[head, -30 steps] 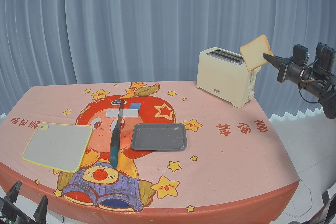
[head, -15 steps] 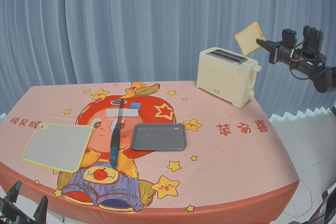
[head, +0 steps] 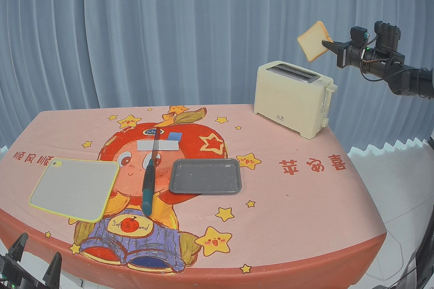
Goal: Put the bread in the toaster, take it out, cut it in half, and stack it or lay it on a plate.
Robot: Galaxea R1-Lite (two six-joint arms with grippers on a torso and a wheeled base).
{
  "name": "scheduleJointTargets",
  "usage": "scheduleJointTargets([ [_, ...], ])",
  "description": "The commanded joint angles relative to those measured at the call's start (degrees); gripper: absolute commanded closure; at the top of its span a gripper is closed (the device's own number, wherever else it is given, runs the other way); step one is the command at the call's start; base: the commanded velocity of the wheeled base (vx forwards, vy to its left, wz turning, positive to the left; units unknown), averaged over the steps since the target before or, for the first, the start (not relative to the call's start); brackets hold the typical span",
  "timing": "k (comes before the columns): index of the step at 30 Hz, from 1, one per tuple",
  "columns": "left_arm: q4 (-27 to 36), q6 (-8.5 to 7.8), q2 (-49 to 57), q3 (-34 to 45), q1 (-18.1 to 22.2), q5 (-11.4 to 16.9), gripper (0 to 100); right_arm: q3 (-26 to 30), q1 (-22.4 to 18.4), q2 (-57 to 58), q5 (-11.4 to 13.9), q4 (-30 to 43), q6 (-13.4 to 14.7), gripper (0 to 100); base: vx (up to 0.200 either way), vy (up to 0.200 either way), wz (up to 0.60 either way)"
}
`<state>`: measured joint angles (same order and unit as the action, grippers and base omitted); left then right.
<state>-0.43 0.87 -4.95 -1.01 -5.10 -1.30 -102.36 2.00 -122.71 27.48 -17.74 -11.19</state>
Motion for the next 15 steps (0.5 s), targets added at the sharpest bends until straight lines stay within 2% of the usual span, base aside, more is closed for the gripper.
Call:
scheduleJointTargets([
  [1,-0.01,0.01,-0.06,1.01,0.0,-0.01,0,-5.74,-0.24,-6.66,0.82,1.39,-0.15,100,0.0,0.0,0.0],
  [6,-0.01,0.1,-0.06,1.01,0.0,-0.01,0,-7.24,-0.07,-8.69,1.7,1.13,-0.23,100,0.0,0.0,0.0],
  [15,-0.01,0.01,-0.06,1.01,0.0,-0.01,0,-6.8,0.2,-9.21,2.41,0.6,-0.23,100,0.0,0.0,0.0],
])
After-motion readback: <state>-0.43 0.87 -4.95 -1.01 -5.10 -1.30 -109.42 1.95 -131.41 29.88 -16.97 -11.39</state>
